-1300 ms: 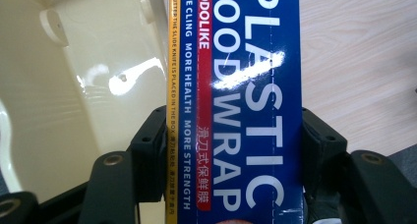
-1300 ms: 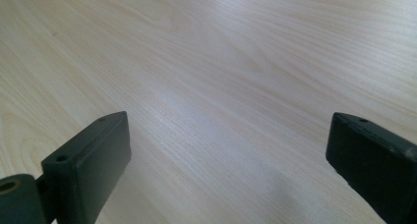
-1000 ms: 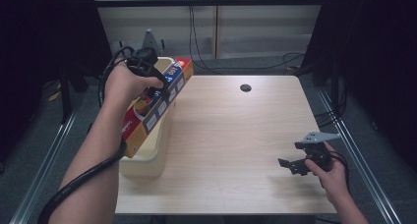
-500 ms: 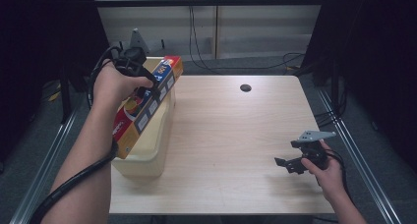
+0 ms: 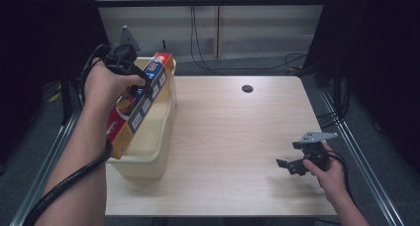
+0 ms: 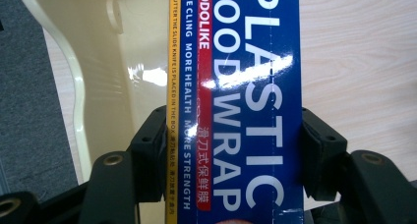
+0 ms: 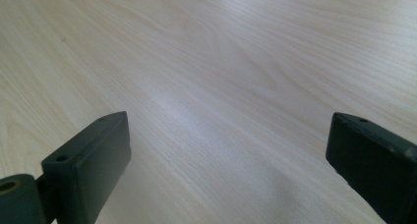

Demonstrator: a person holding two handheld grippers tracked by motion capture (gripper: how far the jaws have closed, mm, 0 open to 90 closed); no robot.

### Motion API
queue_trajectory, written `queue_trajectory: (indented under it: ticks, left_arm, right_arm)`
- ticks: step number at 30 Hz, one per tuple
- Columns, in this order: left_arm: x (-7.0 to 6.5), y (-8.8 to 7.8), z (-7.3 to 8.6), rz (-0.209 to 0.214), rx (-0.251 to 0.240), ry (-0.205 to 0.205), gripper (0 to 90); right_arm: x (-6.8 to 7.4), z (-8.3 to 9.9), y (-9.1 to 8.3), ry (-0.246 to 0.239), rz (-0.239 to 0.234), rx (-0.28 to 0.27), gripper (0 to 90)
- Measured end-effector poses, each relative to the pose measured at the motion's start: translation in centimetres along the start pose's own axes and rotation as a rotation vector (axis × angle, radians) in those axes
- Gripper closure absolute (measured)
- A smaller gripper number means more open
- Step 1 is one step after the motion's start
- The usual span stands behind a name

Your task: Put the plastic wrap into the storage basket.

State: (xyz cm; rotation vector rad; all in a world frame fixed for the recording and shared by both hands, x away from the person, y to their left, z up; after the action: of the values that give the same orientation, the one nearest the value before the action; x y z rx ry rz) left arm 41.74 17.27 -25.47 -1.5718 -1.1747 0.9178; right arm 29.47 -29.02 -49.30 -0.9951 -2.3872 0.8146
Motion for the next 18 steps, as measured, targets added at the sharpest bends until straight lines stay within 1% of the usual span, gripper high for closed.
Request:
queue_trajectory:
  ticks: [4,6,7,10,12,14,18]
  left_arm:
    - [0.3,0.0,0.1,-0.012,0.002,-0.002,40.6]
    - [0.5,0.1,0.3,-0.001,0.001,-0.016,40.6]
    - [0.7,0.2,0.4,-0.003,0.000,-0.022,40.6]
    - [0.9,0.4,0.6,-0.012,0.005,-0.026,40.6]
    - [1.1,0.6,0.7,-0.012,0.010,-0.041,40.6]
    - [1.4,0.9,0.9,-0.023,0.013,-0.044,40.6]
    - [1.5,1.2,1.0,-0.021,0.019,-0.051,40.6]
  right_arm:
    - [0.0,0.0,0.0,-0.001,-0.003,-0.002,3.0]
    - [0.0,0.0,0.0,0.003,-0.002,-0.002,3.0]
    - [0.0,0.0,0.0,0.001,-0.001,-0.003,3.0]
    - [0.0,0.0,-0.1,0.001,0.000,-0.005,3.0]
    - [0.0,0.0,-0.1,0.001,0.001,-0.005,3.0]
    - [0.0,0.0,-0.1,0.002,0.000,-0.005,3.0]
    - [0.1,0.0,0.0,0.001,-0.001,-0.002,3.0]
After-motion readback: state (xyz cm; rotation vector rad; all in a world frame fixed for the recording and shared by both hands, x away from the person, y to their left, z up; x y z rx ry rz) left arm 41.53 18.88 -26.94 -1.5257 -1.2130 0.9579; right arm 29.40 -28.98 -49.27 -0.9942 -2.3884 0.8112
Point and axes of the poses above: each handheld gripper's, and its own axes: y roughly forward along the jaws, z roughly out of its underside, x roughly to its left, the point moved 4 cm from there along y, roughly forward along the jaws, and after that the axes turned 6 degrees about -z, right-handed, at the moved point
